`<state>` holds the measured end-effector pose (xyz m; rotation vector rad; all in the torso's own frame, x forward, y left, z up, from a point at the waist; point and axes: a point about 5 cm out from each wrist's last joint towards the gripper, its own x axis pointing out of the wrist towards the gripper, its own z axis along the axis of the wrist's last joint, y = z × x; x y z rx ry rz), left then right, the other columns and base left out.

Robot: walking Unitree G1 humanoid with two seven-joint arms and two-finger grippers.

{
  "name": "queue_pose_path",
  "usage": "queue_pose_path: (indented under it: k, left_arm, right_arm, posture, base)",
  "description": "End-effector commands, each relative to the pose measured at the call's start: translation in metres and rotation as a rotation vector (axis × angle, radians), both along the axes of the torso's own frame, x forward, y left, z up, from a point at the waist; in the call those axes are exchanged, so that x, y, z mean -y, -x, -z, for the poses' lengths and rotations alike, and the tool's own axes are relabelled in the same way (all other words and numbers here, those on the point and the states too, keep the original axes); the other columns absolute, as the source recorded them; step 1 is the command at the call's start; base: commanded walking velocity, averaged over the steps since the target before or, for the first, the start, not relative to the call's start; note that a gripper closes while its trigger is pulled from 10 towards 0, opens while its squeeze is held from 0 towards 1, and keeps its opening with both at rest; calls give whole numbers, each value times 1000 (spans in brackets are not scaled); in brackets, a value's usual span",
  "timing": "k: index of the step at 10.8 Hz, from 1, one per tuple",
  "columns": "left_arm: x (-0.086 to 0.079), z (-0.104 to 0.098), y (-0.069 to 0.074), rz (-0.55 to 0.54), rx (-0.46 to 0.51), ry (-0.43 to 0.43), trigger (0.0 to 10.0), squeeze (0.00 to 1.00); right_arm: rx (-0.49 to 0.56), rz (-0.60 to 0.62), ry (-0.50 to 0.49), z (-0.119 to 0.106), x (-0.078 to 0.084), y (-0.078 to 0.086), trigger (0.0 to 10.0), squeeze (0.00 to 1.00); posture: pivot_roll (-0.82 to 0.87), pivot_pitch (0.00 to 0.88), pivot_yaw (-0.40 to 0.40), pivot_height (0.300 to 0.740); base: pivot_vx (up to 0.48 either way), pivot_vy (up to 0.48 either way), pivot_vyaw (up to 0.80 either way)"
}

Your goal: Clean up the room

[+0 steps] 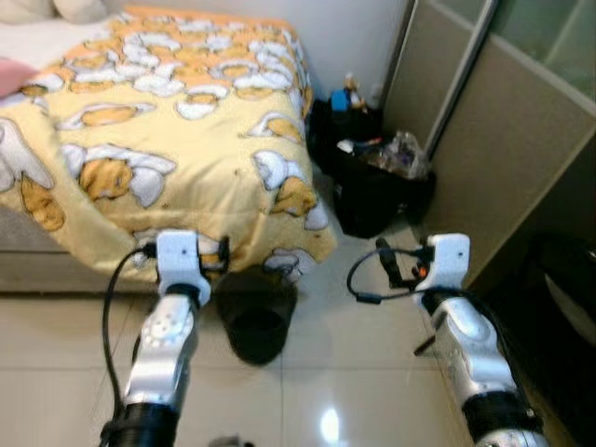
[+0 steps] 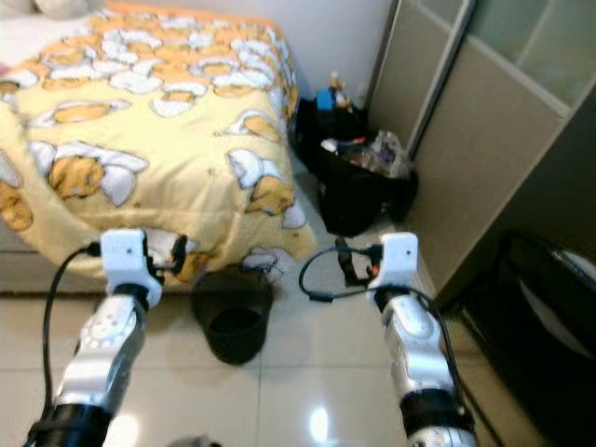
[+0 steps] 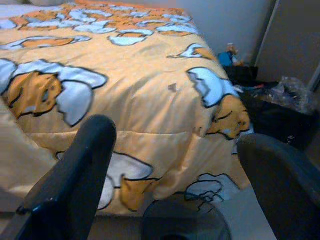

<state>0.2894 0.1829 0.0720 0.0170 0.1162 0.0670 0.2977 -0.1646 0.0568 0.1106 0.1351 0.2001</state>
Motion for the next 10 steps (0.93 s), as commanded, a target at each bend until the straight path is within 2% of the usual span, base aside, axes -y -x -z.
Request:
queue_pose_path:
  k: [1, 5, 6, 7, 8, 10]
  left_arm:
    - [6, -3, -5, 4, -3, 24, 10000, 0]
    - [8, -3, -11, 4, -22, 56, 10000, 0]
    - [9, -5, -12, 4, -8, -27, 10000, 0]
    - [14, -5, -15, 37, -11, -21, 10000, 0]
    - [17, -10, -16, 68, 23, 16, 10000, 0]
    - [17, -9, -17, 55, 14, 23, 10000, 0]
  right_arm:
    - [-13, 9, 1, 1, 5, 1, 10000, 184]
    - [-26, -27, 0, 7, -2, 11, 10000, 188]
    - [-27, -39, 5, 7, -3, 12, 10000, 188]
    - [-23, -57, 11, 7, -6, 14, 10000, 188]
    - [-17, -74, 17, 7, -8, 16, 10000, 184]
    - [-20, -73, 15, 7, -7, 16, 10000, 184]
  posture:
    - [-27, 0, -33, 740]
    - [-50, 0, -19, 740]
    - [-59, 0, -13, 740]
    - [-65, 0, -10, 740]
    - [-71, 0, -7, 740]
    - [-70, 0, -8, 740]
  base:
    - [0, 472, 0]
    - [0, 475, 0]
    - [0, 352, 0]
    - [0, 0, 0]
    - [450, 0, 0]
    - [431, 0, 0]
